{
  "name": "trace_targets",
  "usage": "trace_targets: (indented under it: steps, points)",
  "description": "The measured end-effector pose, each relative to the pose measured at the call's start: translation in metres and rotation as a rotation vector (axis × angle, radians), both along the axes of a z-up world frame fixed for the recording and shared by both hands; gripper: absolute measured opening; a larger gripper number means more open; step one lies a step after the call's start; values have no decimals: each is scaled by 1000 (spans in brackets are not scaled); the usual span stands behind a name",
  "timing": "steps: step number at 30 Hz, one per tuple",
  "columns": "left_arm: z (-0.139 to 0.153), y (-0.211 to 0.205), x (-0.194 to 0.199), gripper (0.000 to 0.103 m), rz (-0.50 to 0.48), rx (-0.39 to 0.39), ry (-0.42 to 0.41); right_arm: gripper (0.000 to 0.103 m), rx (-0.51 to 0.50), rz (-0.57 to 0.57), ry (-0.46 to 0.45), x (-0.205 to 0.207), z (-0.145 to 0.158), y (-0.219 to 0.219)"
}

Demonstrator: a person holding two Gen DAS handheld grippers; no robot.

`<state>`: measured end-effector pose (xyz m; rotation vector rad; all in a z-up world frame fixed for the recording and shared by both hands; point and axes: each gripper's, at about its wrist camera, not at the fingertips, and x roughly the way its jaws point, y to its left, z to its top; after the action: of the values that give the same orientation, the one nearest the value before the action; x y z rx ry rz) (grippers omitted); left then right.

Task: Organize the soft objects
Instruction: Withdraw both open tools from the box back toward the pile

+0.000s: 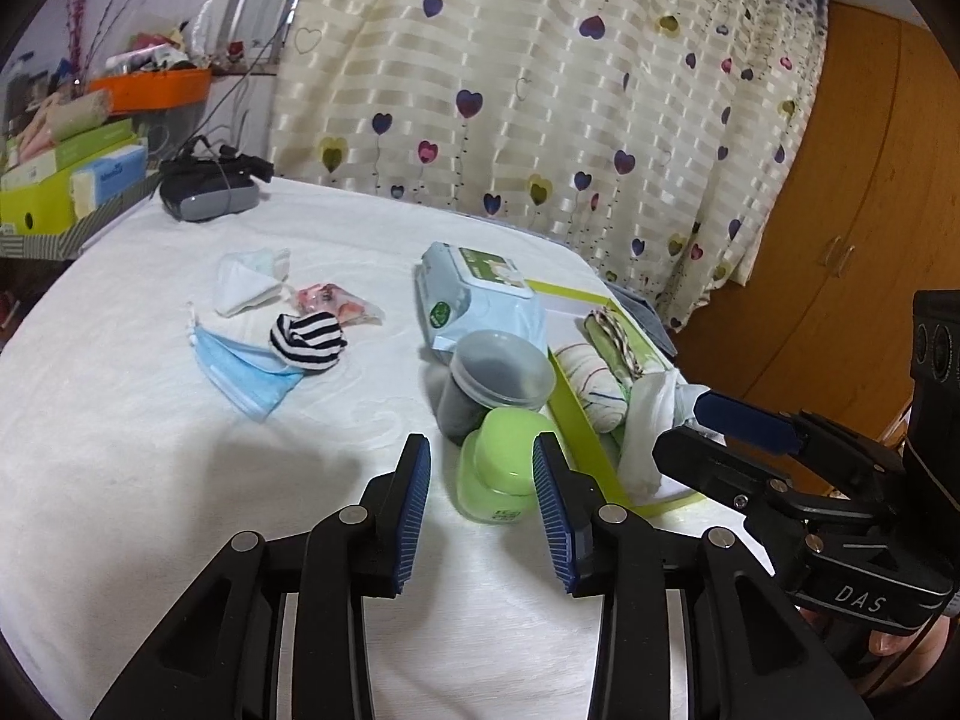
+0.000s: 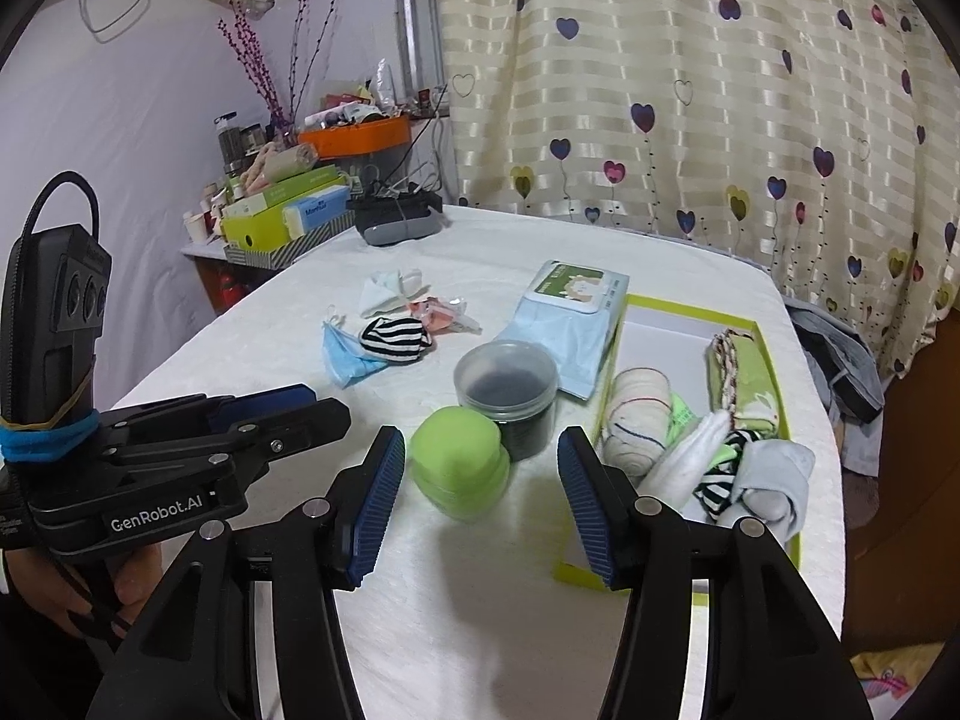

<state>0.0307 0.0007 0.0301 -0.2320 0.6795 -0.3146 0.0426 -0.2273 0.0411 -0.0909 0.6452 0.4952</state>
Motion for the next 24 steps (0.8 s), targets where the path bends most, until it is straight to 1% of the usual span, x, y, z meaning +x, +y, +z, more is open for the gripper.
trace_targets:
  steps: [15, 24]
  points:
    - [-10, 30, 7, 34, 65, -14, 26, 54, -18, 56, 27, 10, -5, 31]
    - [-19, 64, 11, 35, 135, -33, 42, 54, -31, 95, 45, 21, -8, 57]
